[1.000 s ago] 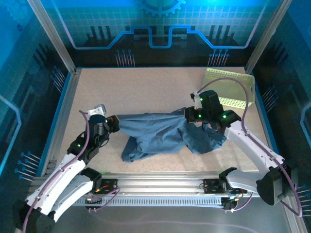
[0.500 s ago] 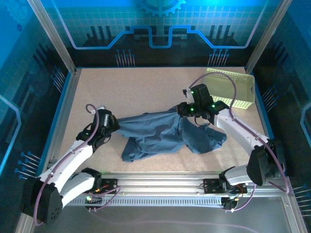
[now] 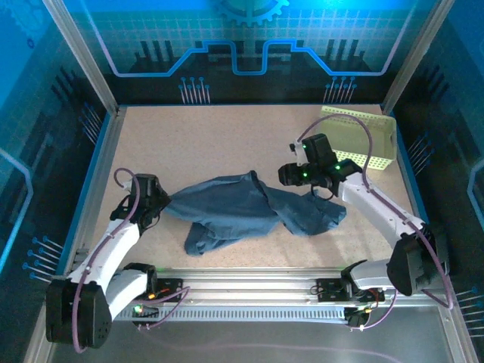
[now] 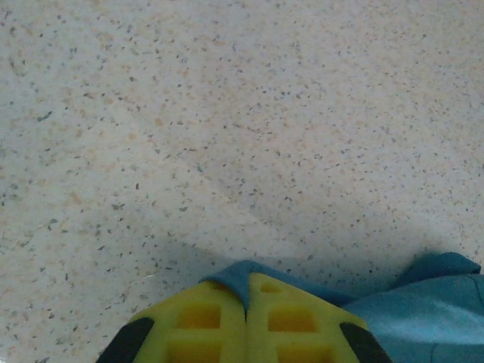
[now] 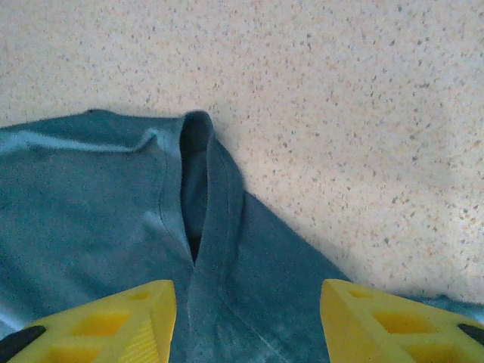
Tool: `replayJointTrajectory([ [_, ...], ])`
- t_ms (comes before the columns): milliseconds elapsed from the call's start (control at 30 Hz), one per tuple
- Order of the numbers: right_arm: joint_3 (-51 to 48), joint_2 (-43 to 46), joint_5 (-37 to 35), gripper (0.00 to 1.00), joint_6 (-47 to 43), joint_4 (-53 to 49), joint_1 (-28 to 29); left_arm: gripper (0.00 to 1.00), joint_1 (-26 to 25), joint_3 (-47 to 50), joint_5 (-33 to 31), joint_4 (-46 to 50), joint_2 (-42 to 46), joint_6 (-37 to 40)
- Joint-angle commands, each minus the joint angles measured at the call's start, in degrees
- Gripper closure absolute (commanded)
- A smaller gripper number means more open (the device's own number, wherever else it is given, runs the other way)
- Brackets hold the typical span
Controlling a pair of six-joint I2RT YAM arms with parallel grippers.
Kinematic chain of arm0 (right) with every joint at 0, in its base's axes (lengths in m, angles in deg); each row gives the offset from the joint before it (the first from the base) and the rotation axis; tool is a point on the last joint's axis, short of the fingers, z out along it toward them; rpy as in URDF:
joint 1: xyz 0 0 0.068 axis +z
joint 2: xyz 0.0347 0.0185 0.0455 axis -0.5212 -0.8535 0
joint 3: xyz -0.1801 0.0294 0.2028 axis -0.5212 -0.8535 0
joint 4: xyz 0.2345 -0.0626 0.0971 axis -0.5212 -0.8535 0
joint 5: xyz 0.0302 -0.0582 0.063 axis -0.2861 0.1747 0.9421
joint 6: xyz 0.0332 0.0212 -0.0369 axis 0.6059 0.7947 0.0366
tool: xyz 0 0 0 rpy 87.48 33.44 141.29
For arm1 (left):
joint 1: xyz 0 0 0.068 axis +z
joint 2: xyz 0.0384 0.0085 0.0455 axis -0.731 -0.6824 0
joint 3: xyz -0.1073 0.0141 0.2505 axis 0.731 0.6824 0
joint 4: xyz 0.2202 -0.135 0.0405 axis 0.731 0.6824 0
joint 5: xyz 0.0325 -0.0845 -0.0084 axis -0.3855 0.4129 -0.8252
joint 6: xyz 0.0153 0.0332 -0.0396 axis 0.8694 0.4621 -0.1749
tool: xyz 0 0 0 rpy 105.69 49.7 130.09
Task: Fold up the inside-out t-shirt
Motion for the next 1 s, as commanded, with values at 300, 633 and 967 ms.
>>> replayJointTrajectory([
  [300,-1.57,-9.11,-0.83,0.42,-0.76,1.59,3.5,1.0,1.1,-4.4,4.83,-0.53,-2.48,1.28],
  [633,18.35,-28.39,-2.43,0.4,-3.65,1.01,11.6,1.0,1.05,0.16,5.42,-0.95,-0.13,-1.25],
  [967,34.88,-45.79,-3.84,0.47,-2.29,-4.19,12.12,1.0,1.06,3.17,6.26,-2.04,0.39,-1.33],
])
